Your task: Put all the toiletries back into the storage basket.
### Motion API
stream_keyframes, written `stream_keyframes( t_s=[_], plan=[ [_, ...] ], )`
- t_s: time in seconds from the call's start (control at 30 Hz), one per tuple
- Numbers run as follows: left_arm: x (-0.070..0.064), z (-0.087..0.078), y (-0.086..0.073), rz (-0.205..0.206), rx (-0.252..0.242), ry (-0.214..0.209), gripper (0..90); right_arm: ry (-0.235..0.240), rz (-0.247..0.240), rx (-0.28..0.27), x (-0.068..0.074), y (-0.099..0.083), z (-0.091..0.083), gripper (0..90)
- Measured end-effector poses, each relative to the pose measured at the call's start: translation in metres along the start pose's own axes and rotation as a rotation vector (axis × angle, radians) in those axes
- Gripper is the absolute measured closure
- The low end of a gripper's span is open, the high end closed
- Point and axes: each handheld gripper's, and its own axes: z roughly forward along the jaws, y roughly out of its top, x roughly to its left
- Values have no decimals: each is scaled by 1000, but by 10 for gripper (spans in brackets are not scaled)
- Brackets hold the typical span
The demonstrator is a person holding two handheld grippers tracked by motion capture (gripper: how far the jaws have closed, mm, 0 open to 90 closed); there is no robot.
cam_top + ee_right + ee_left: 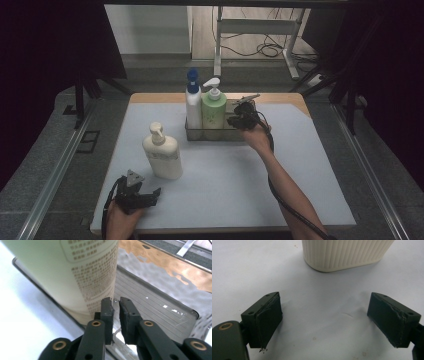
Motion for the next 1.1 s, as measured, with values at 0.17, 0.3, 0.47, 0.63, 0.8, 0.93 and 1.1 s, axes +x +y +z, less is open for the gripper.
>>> stream_keyframes(
  t_s=[0.17,0.3,0.47,0.63,0.8,0.93,1.1],
  plan=[
    [0,0,0,0,0,0,121,15,-2,-29,-2,-4,-13,691],
    [0,0,0,0,0,0,121,32,-18,-43,1,-6,-24,583],
    [0,0,0,0,0,0,121,66,-37,-50,7,-11,-36,444],
    [0,0,0,-1,0,0,121,80,-83,-46,14,-18,-47,306],
    [0,0,0,0,1,0,121,79,-97,-67,17,-26,-60,178],
    [0,0,0,0,1,0,121,71,-98,-72,19,-35,-69,128],
    [0,0,0,0,1,0,121,56,-102,-83,20,-49,-80,0]
  ],
)
